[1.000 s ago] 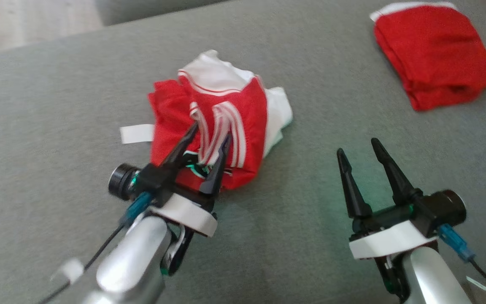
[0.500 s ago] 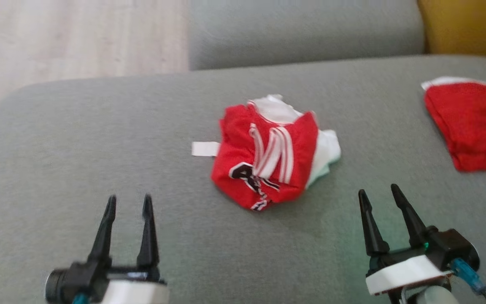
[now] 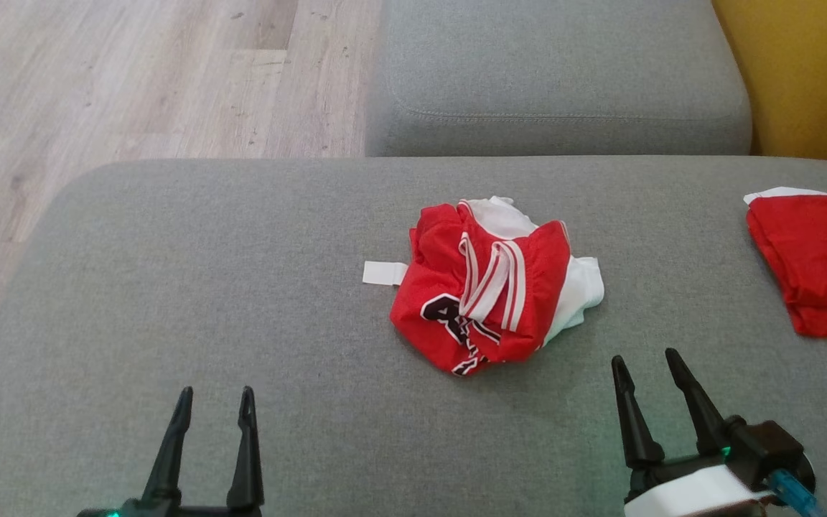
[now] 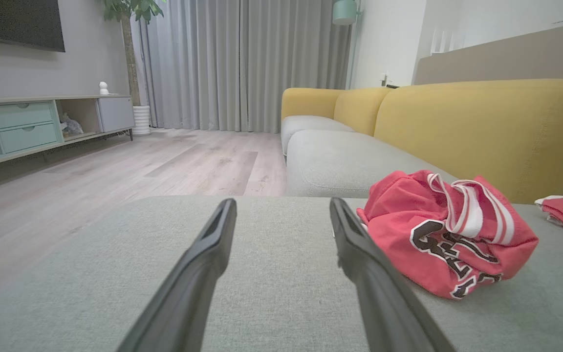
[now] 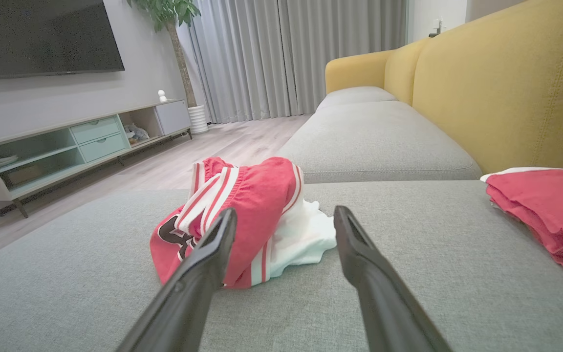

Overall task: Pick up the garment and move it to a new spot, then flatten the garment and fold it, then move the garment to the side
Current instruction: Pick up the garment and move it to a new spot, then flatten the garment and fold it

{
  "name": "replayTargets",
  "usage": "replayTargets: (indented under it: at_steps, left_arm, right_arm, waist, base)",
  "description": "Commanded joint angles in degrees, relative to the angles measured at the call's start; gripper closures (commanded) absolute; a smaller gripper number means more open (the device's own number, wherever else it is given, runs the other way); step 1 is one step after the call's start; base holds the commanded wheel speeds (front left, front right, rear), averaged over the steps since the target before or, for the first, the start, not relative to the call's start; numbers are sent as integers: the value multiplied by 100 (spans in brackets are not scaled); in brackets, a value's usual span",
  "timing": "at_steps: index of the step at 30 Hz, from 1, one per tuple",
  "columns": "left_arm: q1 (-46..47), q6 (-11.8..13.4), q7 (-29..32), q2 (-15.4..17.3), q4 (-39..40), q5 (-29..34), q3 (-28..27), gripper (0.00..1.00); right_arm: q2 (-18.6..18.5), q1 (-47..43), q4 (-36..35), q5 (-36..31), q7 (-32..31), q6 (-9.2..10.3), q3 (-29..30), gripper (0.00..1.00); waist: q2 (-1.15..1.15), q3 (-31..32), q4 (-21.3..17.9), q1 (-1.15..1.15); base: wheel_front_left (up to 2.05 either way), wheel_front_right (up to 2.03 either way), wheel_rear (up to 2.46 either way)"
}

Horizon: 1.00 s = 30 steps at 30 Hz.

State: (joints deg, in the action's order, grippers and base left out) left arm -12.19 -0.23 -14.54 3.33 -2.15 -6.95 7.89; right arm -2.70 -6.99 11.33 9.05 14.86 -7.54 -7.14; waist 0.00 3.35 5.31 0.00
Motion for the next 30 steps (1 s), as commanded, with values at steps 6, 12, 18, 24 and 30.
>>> replayTargets:
  at_steps: [6, 12, 18, 24, 30]
  left_arm:
    - [218, 117, -45, -44, 107, 323, -150, 0]
    - [241, 161, -46, -45, 79, 396, -105, 0]
    - [261, 180, -46, -45, 47, 427, -91, 0]
    - [274, 172, -46, -45, 2, 432, -87, 0]
    - [287, 164, -46, -45, -8, 457, -85, 0]
  right_arm:
    - [-18, 132, -164, 72, 14, 5, -115, 0]
    - [-18, 130, -152, 105, 14, 5, -131, 0]
    - [-18, 143, -143, 134, 14, 5, -135, 0]
    - [-18, 151, -131, 154, 14, 5, -140, 0]
    - [-18, 164, -131, 161, 14, 5, -145, 0]
  waist:
    - [0, -37, -25, 0]
    - [0, -78, -35, 0]
    - [0, -103, -45, 0]
    - [0, -108, -43, 0]
    - [0, -115, -49, 0]
  base:
    - [0, 0, 0]
    - [0, 0, 0]
    - [0, 0, 0]
    - [0, 0, 0]
    - [0, 0, 0]
